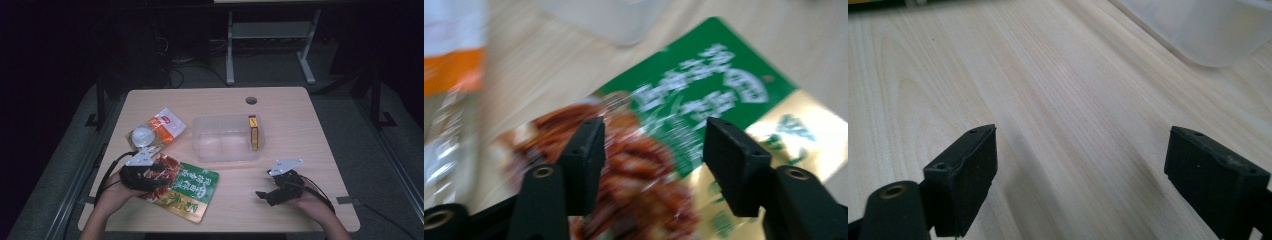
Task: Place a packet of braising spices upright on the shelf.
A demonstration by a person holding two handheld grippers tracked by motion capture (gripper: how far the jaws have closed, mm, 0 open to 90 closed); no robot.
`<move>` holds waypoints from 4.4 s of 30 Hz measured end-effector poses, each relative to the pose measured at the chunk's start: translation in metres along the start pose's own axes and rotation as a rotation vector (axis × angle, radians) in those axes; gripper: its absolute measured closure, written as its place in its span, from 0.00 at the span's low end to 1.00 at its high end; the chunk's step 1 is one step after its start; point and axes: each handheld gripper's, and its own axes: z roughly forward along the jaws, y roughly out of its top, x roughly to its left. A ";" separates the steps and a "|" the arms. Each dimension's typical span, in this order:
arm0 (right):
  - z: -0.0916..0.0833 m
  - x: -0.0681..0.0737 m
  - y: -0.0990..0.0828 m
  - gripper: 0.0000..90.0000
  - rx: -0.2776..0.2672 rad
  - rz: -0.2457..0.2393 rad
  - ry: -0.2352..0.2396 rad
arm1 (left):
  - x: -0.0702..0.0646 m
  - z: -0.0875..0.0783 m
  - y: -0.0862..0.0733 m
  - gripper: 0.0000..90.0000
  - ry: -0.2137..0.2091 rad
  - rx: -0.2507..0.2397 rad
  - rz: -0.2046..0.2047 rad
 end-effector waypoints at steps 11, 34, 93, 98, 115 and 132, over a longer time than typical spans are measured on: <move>0.001 -0.003 0.000 0.15 0.005 0.004 -0.003 | 0.043 -0.006 -0.037 0.99 0.117 0.070 -0.129; -0.001 -0.004 0.000 0.15 -0.003 0.004 -0.010 | 0.043 0.008 -0.048 1.00 0.061 0.092 -0.180; -0.007 -0.008 -0.002 0.15 -0.007 0.021 -0.027 | -0.010 0.044 -0.014 1.00 -0.151 0.116 -0.002; -0.007 -0.009 -0.002 0.15 -0.005 0.022 -0.027 | -0.016 0.048 -0.011 1.00 -0.176 0.121 0.022; -0.005 -0.008 -0.003 0.15 -0.002 0.025 -0.025 | -0.010 0.062 0.031 0.52 -0.198 0.063 0.154; -0.007 -0.010 -0.007 0.15 -0.003 0.030 -0.030 | -0.003 0.109 0.042 0.16 -0.229 0.084 0.183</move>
